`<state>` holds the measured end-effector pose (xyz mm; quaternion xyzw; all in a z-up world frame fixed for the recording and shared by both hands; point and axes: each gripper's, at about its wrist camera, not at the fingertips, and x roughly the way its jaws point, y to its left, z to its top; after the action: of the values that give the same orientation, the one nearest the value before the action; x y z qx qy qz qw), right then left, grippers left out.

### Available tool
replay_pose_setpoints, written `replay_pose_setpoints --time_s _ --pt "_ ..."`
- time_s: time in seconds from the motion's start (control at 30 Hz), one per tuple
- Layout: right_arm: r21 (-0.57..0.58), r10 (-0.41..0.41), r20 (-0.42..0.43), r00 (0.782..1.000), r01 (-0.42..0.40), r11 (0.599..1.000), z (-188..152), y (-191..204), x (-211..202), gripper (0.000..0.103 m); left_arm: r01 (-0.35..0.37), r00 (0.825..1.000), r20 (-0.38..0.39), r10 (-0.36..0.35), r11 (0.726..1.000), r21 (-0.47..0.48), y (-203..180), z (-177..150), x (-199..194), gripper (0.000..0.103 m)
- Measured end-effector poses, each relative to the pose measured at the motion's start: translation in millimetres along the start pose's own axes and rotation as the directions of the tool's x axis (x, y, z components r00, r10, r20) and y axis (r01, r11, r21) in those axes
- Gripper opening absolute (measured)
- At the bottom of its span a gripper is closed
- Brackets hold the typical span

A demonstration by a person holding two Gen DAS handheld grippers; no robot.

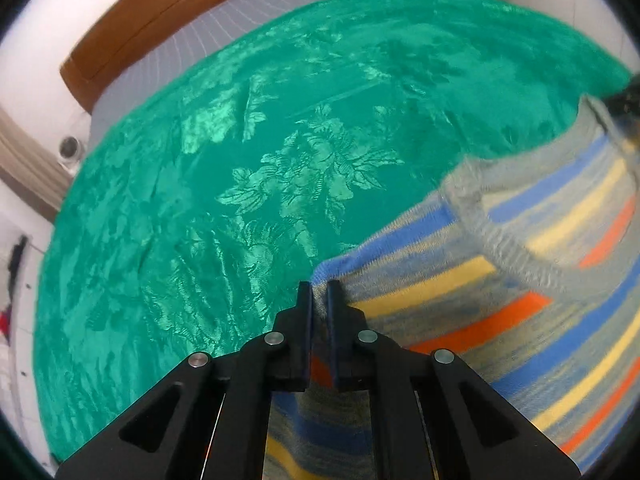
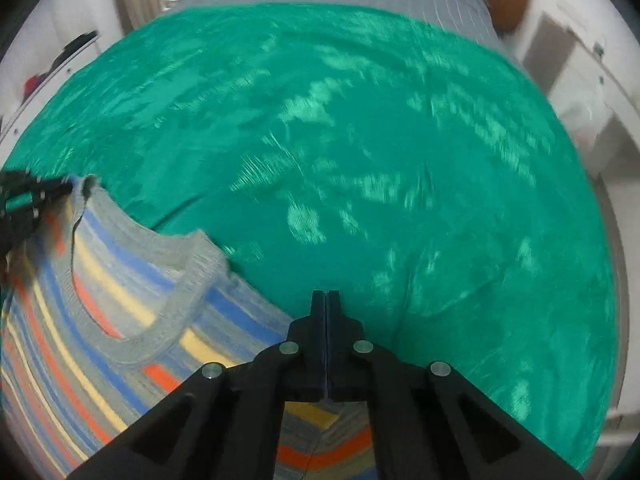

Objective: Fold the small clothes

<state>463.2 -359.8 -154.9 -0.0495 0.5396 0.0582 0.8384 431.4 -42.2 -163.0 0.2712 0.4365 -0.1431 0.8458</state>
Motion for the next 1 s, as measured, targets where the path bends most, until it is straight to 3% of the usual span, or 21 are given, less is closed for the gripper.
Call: replay_pose_setpoints --time_s 0.03,0.07,0.1,0.13,0.17,0.2,0.23,0.37,0.53,0.6,0.63,0.77,0.93,1.0 --pt "0.013 -0.002 0.001 1.000 0.002 1.000 -3 -2 0 0.000 0.000 1.000 -0.002 0.000 1.000 -0.011 0 -1 -3 0.015" --pt "0.029 0.004 0.011 1.000 -0.005 1.000 -6 -5 -4 0.002 0.006 1.000 -0.004 -0.007 0.999 -0.035 3 -2 -9 0.026" --pt "0.073 0.021 0.036 0.999 -0.023 0.997 -11 -12 -14 0.013 0.005 1.000 0.002 -0.005 0.998 -0.058 7 -5 -17 0.041" --pt "0.108 0.036 0.055 0.998 -0.042 0.993 -17 -19 -25 0.034 -0.003 1.000 0.016 0.005 0.997 -0.079 13 -6 -25 0.049" --pt "0.140 0.054 0.084 0.995 -0.065 0.988 -25 -26 -37 0.047 -0.006 0.999 0.037 0.010 0.995 -0.102 19 -11 -38 0.061" --pt "0.164 0.064 0.124 0.990 -0.084 0.983 -37 -33 -55 0.068 0.003 0.999 0.053 0.004 0.992 -0.125 24 -15 -50 0.066" --pt "0.173 0.059 0.154 0.986 -0.086 0.981 -46 -35 -68 0.073 0.018 0.998 0.064 -0.009 0.989 -0.149 29 -23 -65 0.067" --pt "0.234 0.064 0.228 0.972 -0.119 0.965 -110 -60 -127 0.073 0.065 0.996 0.075 -0.050 0.975 -0.213 42 -76 -139 0.074" --pt "0.360 0.026 0.265 0.964 -0.123 0.925 -222 -91 -184 0.073 -0.020 0.998 0.060 0.032 0.981 -0.195 40 -143 -219 0.088" --pt "0.388 0.025 0.250 0.968 -0.123 0.913 -263 -92 -196 0.073 -0.047 0.996 0.061 0.062 0.974 -0.221 38 -164 -240 0.102" --pt "0.398 0.031 0.243 0.969 -0.129 0.908 -281 -90 -199 0.074 -0.040 0.996 0.067 0.059 0.966 -0.255 33 -178 -248 0.102" --pt "0.443 0.048 0.226 0.973 -0.147 0.884 -344 -66 -190 0.073 -0.015 0.999 0.042 0.031 0.937 -0.349 4 -225 -225 0.102" --pt "0.439 -0.066 0.192 0.979 -0.026 0.898 -392 -27 -169 0.074 -0.087 0.996 -0.032 0.081 0.913 -0.398 -31 -281 -177 0.102" --pt "0.410 -0.116 0.209 0.971 0.021 0.912 -405 -15 -165 0.076 -0.072 0.996 0.022 0.092 0.889 -0.452 -32 -296 -176 0.103"
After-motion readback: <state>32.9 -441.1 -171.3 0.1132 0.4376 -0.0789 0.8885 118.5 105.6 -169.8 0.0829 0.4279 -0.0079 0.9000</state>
